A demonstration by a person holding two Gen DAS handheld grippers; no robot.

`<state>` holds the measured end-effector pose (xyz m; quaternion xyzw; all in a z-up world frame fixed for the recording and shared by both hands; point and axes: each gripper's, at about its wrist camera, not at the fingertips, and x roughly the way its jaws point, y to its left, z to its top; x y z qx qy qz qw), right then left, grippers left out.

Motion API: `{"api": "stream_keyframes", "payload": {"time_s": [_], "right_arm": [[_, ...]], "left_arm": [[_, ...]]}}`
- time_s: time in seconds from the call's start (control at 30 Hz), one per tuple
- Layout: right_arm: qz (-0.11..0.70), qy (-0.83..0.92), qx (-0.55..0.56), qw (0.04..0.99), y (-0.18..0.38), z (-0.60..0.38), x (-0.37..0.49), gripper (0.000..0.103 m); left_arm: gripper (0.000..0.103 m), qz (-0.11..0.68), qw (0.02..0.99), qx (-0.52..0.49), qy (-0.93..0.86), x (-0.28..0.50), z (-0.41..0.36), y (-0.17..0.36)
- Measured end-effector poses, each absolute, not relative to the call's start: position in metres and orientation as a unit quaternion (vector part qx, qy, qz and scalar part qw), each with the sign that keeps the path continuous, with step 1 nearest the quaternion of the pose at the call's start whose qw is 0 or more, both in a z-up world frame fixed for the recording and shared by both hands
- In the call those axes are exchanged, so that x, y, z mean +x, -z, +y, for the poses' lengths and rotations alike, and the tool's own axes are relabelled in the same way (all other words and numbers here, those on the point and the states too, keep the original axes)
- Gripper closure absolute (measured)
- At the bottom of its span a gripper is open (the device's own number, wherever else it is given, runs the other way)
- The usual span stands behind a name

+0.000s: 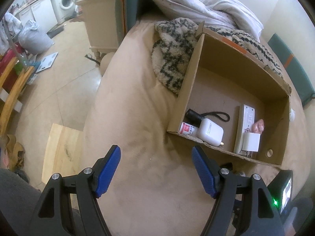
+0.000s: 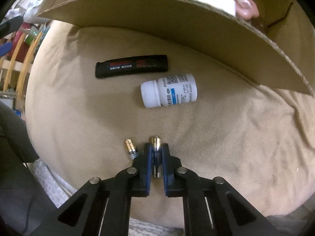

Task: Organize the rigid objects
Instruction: 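Grasp a gold battery with the right gripper and lift it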

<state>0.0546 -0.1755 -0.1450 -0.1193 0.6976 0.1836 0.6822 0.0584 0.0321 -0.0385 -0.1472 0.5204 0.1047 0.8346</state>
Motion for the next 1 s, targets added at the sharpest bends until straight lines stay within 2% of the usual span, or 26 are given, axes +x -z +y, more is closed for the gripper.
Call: {"api": "stream_keyframes", "payload": {"time_s": [0.27,0.67,1.0], "right_arm": [[0.651,-0.224,-0.085,0.721,0.099,-0.178,0.048,0.092],[0.502,-0.264,-0.036,0.823,-0.007,-0.215,0.070,0.092],[0.385,-0.248,0.014,0.889,-0.051,-0.252,0.079,0.092]], "left_arm": [[0.031,0.524,0.833,-0.140,-0.111,0.057,0.032,0.041],[0.031,0.527,0.833,-0.121,-0.114,0.057,0.028,0.046],[0.031,0.531,0.833,-0.109,-0.113,0.060,0.024,0.051]]}}
